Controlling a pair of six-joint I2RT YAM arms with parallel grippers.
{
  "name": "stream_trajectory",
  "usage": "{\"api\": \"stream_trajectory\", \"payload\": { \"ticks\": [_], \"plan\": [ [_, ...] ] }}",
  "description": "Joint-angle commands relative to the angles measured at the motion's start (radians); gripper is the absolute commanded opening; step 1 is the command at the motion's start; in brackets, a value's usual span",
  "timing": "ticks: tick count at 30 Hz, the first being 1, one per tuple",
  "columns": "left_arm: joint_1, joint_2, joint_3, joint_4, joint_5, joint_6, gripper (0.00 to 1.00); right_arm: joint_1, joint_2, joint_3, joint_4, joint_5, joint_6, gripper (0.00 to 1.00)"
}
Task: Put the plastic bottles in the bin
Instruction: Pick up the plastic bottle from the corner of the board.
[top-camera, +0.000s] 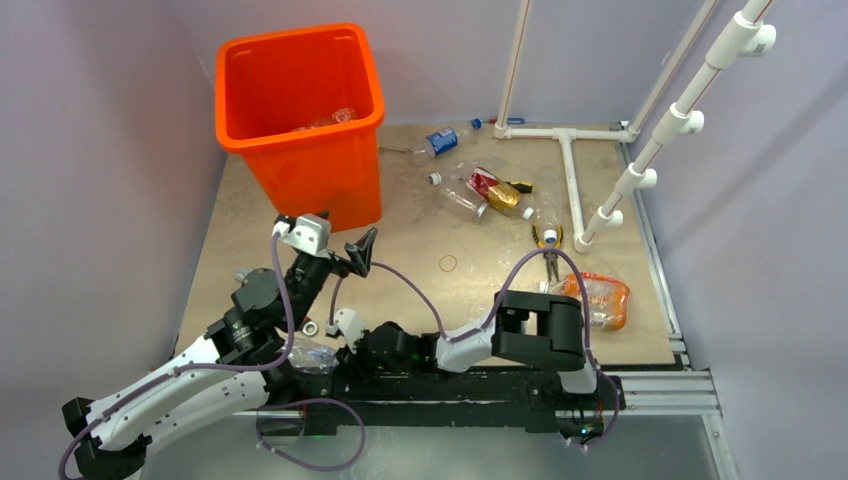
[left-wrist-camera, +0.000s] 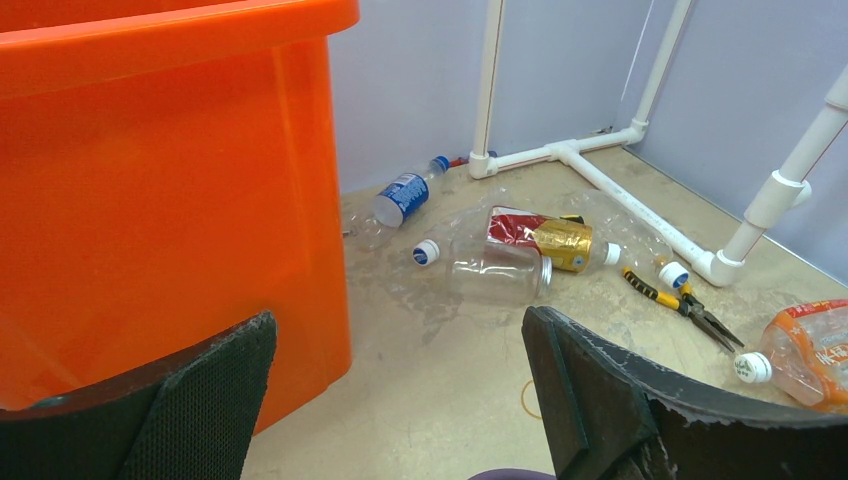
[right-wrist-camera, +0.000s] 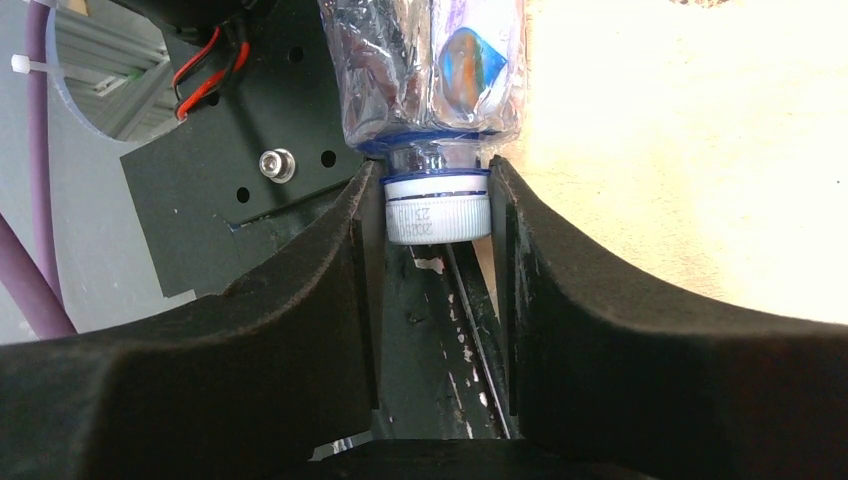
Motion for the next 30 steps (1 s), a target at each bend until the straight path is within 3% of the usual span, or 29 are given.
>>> {"api": "stream_trajectory", "payload": {
  "ticks": [1, 8, 15, 19, 24, 30],
  "plan": [
    [0.002, -0.002, 0.041, 0.012, 0.011, -0.004, 0.92, 0.009, -0.028, -0.002, 0.027, 0.017, -0.011, 0.27],
    [0.001, -0.002, 0.041, 0.013, 0.013, -0.004, 0.92, 0.014, -0.254, -0.150, -0.081, 0.086, -0.016, 0.01],
    [0.001, 0.001, 0.044, 0.013, 0.028, -0.004, 0.92, 0.019, -0.632, -0.290, -0.370, 0.128, 0.080, 0.00],
    [0.001, -0.002, 0.044, 0.018, 0.082, -0.003, 0.93, 0.020, -0.808, -0.230, -0.679, 0.148, 0.139, 0.00],
    [0.002, -0.014, 0.048, 0.016, 0.261, 0.016, 0.96, 0.019, -0.822, 0.004, -1.133, 0.140, 0.212, 0.00],
    [0.000, -0.013, 0.164, -0.095, 0.653, 0.019, 0.99, 0.019, -0.891, 0.138, -1.396, 0.185, 0.257, 0.00]
  ]
}}
